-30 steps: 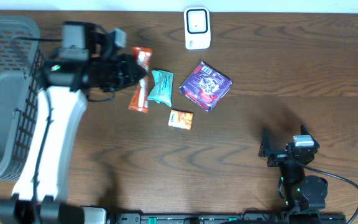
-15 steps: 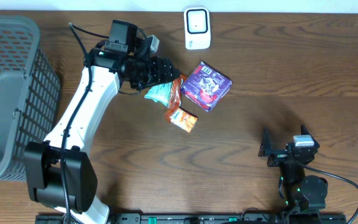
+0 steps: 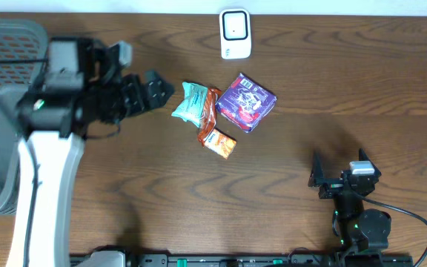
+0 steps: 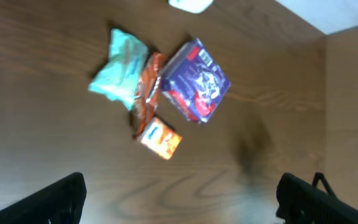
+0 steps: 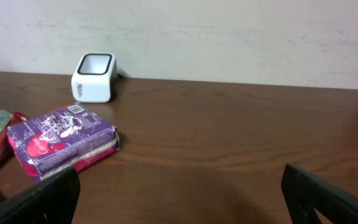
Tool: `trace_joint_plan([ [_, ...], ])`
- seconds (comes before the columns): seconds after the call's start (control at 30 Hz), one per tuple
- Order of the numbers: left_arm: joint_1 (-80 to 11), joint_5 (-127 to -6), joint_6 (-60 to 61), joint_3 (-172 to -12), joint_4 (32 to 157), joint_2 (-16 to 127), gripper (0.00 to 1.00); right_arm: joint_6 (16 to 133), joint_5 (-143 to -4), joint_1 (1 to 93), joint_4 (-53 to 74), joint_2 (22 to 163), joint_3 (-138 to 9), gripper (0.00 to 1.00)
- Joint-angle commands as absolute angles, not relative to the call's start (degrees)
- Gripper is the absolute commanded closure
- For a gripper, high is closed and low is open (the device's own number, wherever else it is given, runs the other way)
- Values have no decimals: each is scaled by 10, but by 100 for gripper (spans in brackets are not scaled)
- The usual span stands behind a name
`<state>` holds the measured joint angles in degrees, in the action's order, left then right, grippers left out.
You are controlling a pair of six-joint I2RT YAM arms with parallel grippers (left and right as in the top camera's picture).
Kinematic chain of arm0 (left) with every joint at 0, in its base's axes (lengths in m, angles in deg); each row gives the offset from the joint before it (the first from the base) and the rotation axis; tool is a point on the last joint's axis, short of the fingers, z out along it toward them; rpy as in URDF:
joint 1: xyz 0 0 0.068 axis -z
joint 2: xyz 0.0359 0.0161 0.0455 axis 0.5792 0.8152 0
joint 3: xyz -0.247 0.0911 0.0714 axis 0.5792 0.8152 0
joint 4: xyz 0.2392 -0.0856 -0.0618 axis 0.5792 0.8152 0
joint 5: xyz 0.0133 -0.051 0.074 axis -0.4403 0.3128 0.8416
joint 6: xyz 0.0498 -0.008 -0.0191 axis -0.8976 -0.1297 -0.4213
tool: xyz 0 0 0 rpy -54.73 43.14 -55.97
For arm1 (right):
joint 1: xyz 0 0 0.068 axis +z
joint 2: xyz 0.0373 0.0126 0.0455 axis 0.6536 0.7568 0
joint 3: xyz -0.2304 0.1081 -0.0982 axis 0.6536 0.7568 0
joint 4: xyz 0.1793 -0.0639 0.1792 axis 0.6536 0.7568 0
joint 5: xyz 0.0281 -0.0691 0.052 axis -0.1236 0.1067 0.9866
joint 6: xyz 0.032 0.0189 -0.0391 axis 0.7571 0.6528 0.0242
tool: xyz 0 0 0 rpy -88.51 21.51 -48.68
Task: Scan the item barcode
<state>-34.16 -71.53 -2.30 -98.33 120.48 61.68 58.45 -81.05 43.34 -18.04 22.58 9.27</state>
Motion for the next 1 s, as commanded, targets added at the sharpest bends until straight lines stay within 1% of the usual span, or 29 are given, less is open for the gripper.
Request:
trace_joint_plan([
  [0.0, -346, -645, -25, -991, 1260, 591, 2, 578, -807, 429, -178, 225, 94, 1],
  [0.17, -346, -591, -25, -991, 1334, 575, 2, 578, -807, 429, -178, 225, 94, 1],
  [0.33, -346, -581, -24, -990, 1344, 576, 2, 579, -807, 429, -180, 225, 94, 1],
  [0.4, -346, -581, -24, -990, 1344, 576, 2, 600, -787, 429, -196, 225, 94, 1],
  [0.5, -346, -581, -24, -990, 1344, 576, 2, 775, -577, 432, -232, 225, 94, 1],
  [0.53, -346, -581, -24, -990, 1344, 576, 2, 825, -495, 432, -232, 225, 94, 1],
  [0.57, -346, -581, -25, -990, 1344, 576, 2, 861, -446, 432, -240, 225, 94, 1],
  [0.6, -346, -581, -24, -990, 1344, 576, 2, 884, -423, 432, -258, 225, 94, 1],
  [0.7, -346, -581, -24, -990, 1344, 576, 2, 988, -419, 433, -330, 225, 94, 1],
  [0.73, -346, -581, -24, -990, 1344, 576, 2, 1017, -421, 433, -367, 225, 94, 1],
  [0.77, -346, -581, -24, -990, 1344, 576, 2, 1043, -421, 433, -430, 225, 94, 1],
  [0.83, -346, -581, -24, -990, 1344, 576, 2, 1048, -430, 433, -548, 225, 93, 1],
  [0.9, -346, -581, -24, -990, 1344, 576, 2, 1048, -456, 433, -611, 225, 87, 1],
  [0.97, -346, -581, -24, -990, 1344, 576, 2, 1047, -490, 433, -620, 226, 66, 1],
])
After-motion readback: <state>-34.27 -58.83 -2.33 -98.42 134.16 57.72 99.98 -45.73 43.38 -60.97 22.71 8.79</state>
